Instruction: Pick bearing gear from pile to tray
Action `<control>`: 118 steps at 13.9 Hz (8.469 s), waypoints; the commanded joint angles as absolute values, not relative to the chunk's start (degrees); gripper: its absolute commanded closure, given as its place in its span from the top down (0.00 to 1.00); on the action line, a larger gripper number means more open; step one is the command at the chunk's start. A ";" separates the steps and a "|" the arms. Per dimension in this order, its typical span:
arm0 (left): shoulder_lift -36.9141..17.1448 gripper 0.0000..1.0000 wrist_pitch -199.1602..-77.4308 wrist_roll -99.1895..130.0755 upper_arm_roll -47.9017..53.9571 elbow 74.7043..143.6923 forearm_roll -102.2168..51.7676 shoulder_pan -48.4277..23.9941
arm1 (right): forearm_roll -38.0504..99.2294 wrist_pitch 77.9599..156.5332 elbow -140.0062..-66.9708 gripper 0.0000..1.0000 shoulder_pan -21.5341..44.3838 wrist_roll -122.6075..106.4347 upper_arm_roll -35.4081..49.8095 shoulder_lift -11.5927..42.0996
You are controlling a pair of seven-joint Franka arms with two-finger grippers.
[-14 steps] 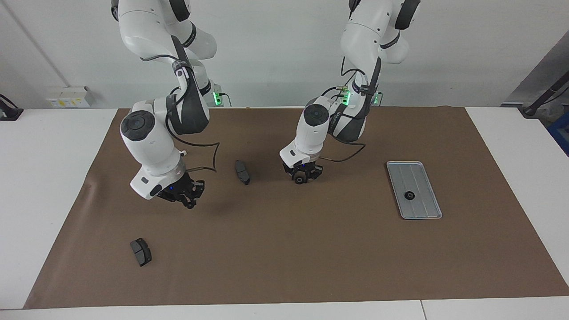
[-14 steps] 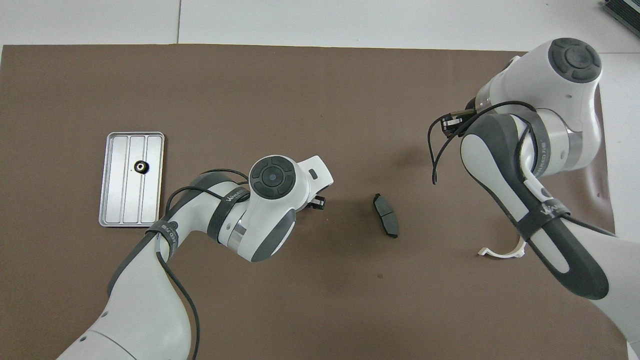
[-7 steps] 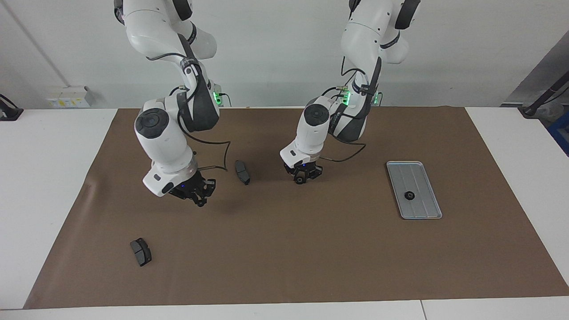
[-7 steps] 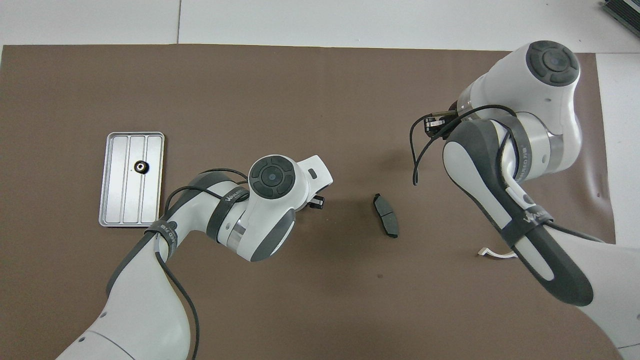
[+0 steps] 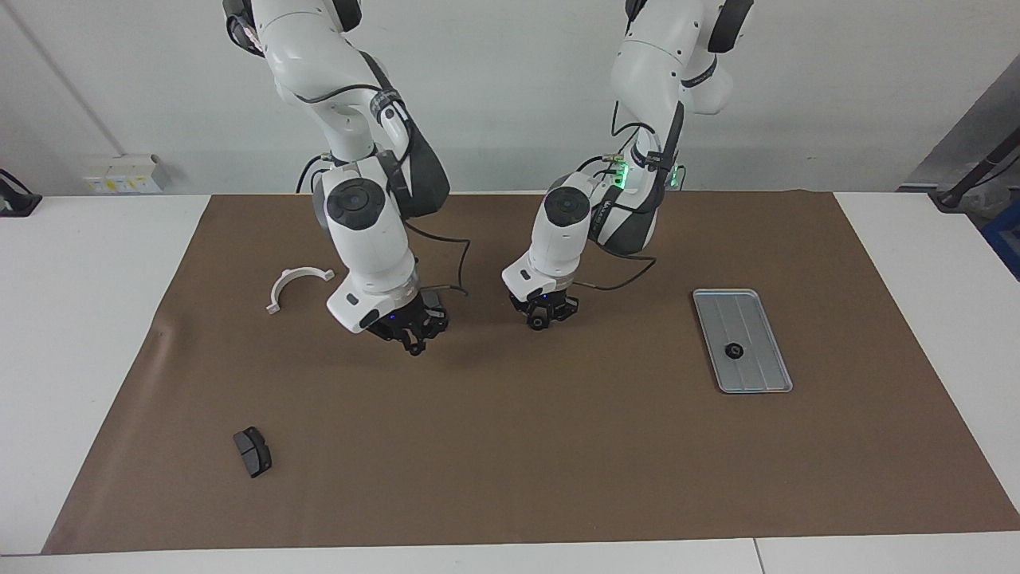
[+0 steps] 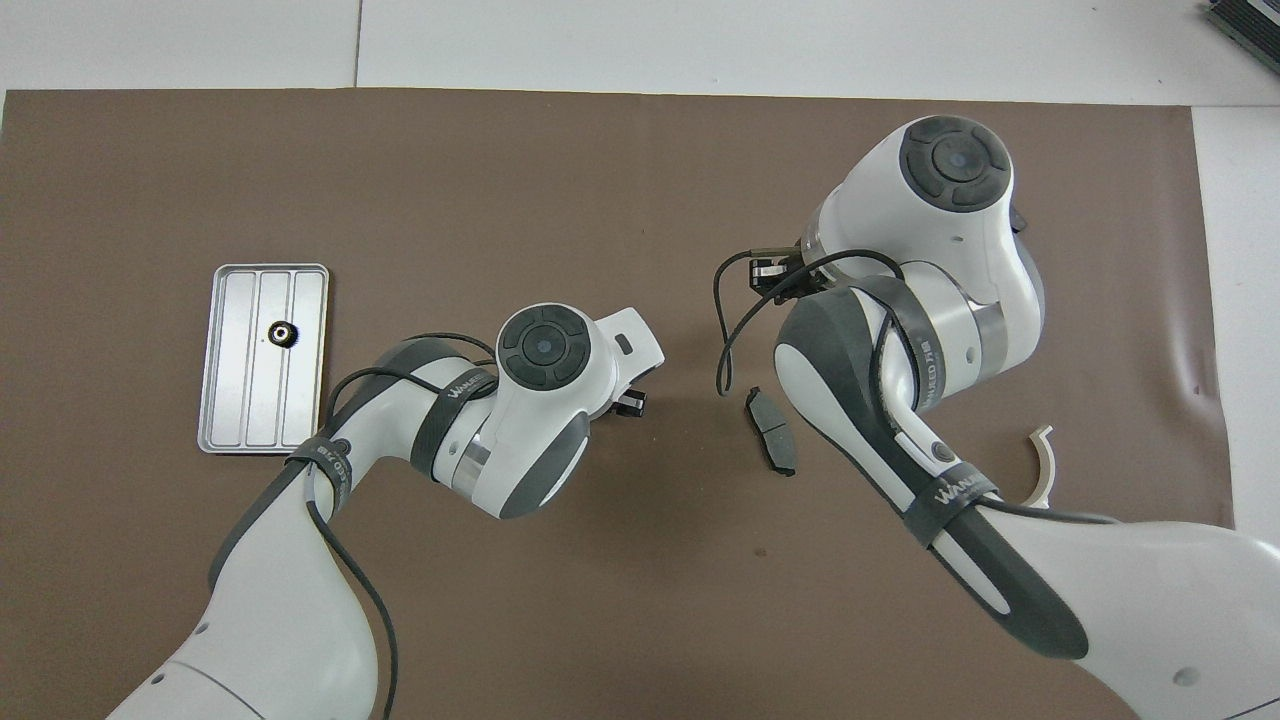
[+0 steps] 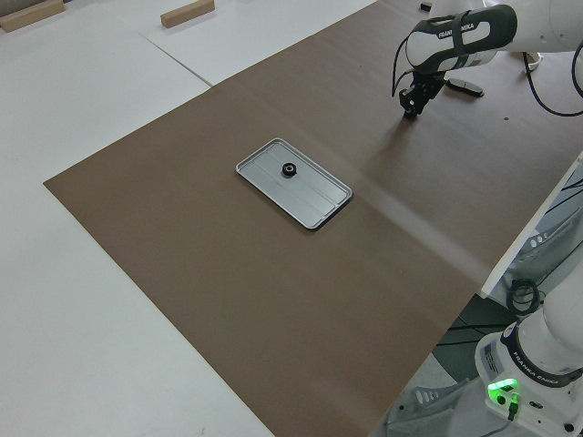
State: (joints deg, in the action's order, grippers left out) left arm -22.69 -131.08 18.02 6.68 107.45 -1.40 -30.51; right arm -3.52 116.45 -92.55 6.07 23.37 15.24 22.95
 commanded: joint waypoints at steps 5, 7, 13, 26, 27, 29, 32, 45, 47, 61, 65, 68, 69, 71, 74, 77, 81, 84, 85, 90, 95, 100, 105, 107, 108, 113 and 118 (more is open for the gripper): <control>-20.59 0.00 -119.63 16.09 5.27 99.57 -0.97 -18.92 | -2.46 121.45 -96.94 0.00 8.34 28.98 15.47 21.00; -17.24 0.00 -118.48 9.44 5.27 102.73 -1.05 -14.00 | -2.46 125.40 -97.47 0.00 11.23 34.86 15.47 21.53; -11.08 0.00 -118.91 -14.54 5.27 112.75 -1.05 1.55 | -3.78 137.26 -97.12 0.00 22.31 50.52 15.21 29.08; -7.56 0.48 -128.76 -25.41 5.27 124.45 -1.58 9.23 | -11.41 137.39 -98.17 1.00 21.46 55.81 14.42 27.97; -7.65 0.73 -128.76 -25.31 5.27 124.45 -1.50 9.05 | -11.86 135.55 -98.17 1.00 19.18 55.03 14.33 26.30; -7.65 1.00 -129.02 -25.40 5.27 124.19 -1.49 8.97 | -11.87 132.03 -98.17 1.00 14.35 50.83 14.59 22.52; -8.43 1.00 -128.94 -20.60 5.45 122.09 -1.67 5.91 | -11.87 129.38 -98.00 1.00 8.11 42.82 14.68 19.52; -17.82 0.97 -130.35 22.65 5.36 106.12 -1.76 -23.10 | -8.97 111.02 -96.33 1.00 -4.66 18.30 9.77 6.07; -21.61 0.93 -130.78 26.01 5.36 102.32 -1.67 -25.74 | -6.70 107.95 -96.24 1.00 -4.31 15.40 6.78 3.88; -25.14 0.79 -131.22 26.28 5.19 103.44 -1.14 -30.59 | -1.05 90.36 -92.46 1.00 -1.93 3.08 -3.34 -1.58; -24.35 0.74 -133.76 28.64 5.27 106.25 -1.14 -31.55 | -2.28 90.00 -92.46 1.00 -1.50 3.08 -3.08 -1.32; -24.26 0.68 -134.91 28.92 5.27 106.79 -1.14 -31.82 | -2.99 89.65 -92.29 1.00 -0.53 3.08 -2.46 -1.23; -24.26 0.65 -134.91 28.92 5.27 106.79 -1.14 -31.82 | -3.08 89.39 -92.29 1.00 -0.53 3.08 -2.46 -1.32; -24.26 0.58 -134.74 28.92 5.27 106.79 -1.14 -31.90 | -4.56 89.47 -92.55 1.00 -0.27 2.81 -2.37 -1.49; -24.17 0.46 -134.39 28.83 5.27 106.79 -1.14 -31.90 | -4.31 89.74 -92.46 1.00 -0.26 2.46 -2.20 -1.41; -24.17 0.29 -134.30 28.74 5.27 106.79 -1.14 -31.82 | -4.22 90.09 -92.55 1.00 -0.26 2.46 -2.20 -1.41; -24.17 0.10 -134.12 28.74 5.27 106.79 -1.06 -31.73 | -4.13 90.00 -92.81 1.00 -0.35 2.72 -2.11 -1.58; -24.17 0.00 -133.86 28.65 5.19 106.53 -1.14 -31.38 | -4.13 90.00 -92.72 1.00 -0.35 2.81 -2.11 -1.58; -24.17 0.00 -132.90 28.65 5.19 105.91 -1.14 -30.94 | -4.13 90.00 -92.81 1.00 -0.44 2.81 -2.11 -1.58; -22.60 0.00 -125.51 27.08 5.10 100.98 -0.97 -22.70 | -2.11 89.73 -92.90 1.00 -0.53 3.87 -2.20 -1.67; -16.53 0.00 -120.15 14.18 5.27 105.10 -1.41 -12.06 | -1.76 89.74 -92.72 1.00 -0.09 3.52 -2.02 -1.93; -13.10 0.00 -120.33 -8.66 5.10 112.94 -1.41 -1.86 | -1.76 89.82 -92.72 1.00 -0.09 3.52 -2.11 -1.93; -12.04 0.00 -120.23 -19.50 5.10 114.87 -1.41 2.99 | -1.76 89.82 -92.72 1.00 -0.09 3.52 -2.11 -1.93; -11.25 0.06 -120.67 -22.13 5.10 116.62 -1.41 3.60 | -1.76 89.82 -92.64 1.00 -0.09 3.52 -2.11 -1.93; -10.99 0.12 -120.85 -23.11 5.10 117.59 -1.41 3.60 | -1.76 89.82 -92.64 1.00 -0.09 3.52 -2.11 -1.93; -10.55 1.00 -120.41 -22.94 5.10 117.78 -1.41 3.52 | -1.76 89.82 -92.72 1.00 -0.09 3.52 -2.11 -1.93; -7.04 1.00 -112.10 -21.80 5.10 112.44 -1.41 3.08 | -1.76 89.82 -92.64 1.00 -0.09 3.52 -2.11 -1.93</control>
State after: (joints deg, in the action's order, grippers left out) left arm -9.80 -117.50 -22.05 4.71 114.74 -1.43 2.84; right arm -2.85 89.86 -91.62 0.41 4.16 -2.40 -0.79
